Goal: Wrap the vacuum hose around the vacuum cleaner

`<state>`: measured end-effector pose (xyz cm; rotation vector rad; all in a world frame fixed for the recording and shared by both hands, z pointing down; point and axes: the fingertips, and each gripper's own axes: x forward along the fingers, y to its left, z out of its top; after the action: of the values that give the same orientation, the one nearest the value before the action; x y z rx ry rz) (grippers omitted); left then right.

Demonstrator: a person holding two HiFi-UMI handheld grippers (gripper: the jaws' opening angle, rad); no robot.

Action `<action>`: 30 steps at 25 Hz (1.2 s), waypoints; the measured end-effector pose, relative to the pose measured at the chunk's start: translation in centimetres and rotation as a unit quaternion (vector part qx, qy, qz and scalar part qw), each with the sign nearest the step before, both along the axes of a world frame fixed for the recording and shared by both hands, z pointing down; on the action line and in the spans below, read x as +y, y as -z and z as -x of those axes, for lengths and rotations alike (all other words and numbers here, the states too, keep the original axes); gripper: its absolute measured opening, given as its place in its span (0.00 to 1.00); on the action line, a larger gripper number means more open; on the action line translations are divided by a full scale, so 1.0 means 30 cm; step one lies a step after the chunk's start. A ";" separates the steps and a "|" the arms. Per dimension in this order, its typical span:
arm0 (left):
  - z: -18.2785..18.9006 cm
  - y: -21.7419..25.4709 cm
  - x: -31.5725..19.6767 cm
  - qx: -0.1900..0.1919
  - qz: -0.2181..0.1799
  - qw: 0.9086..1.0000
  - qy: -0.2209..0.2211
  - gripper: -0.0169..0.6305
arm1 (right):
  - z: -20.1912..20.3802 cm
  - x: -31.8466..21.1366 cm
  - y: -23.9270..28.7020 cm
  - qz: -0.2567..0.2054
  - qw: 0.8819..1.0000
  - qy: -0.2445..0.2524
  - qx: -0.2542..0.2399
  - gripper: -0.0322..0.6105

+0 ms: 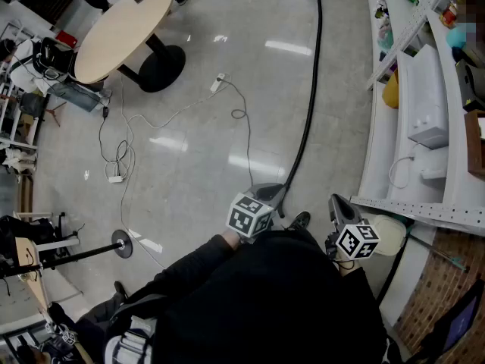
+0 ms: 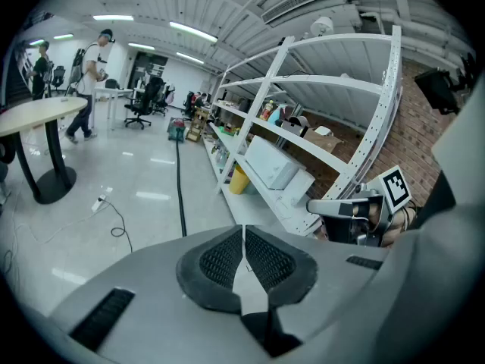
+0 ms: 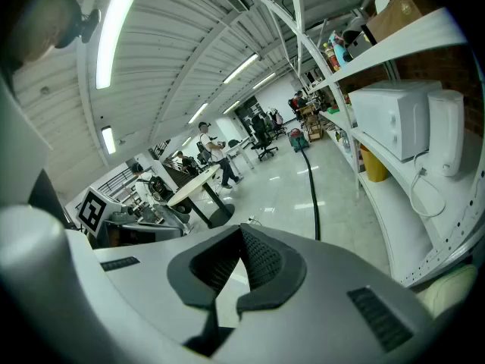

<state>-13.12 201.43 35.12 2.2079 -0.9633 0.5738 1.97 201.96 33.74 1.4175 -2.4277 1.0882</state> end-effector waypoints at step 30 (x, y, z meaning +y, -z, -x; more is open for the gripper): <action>0.010 -0.127 0.018 0.010 0.041 0.999 -0.003 0.06 | 0.131 0.043 -0.315 0.007 0.990 0.108 0.093 0.06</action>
<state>-13.41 201.98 38.93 2.1403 -0.9081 0.5829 -1.96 203.25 43.18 1.1617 -2.3674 0.8803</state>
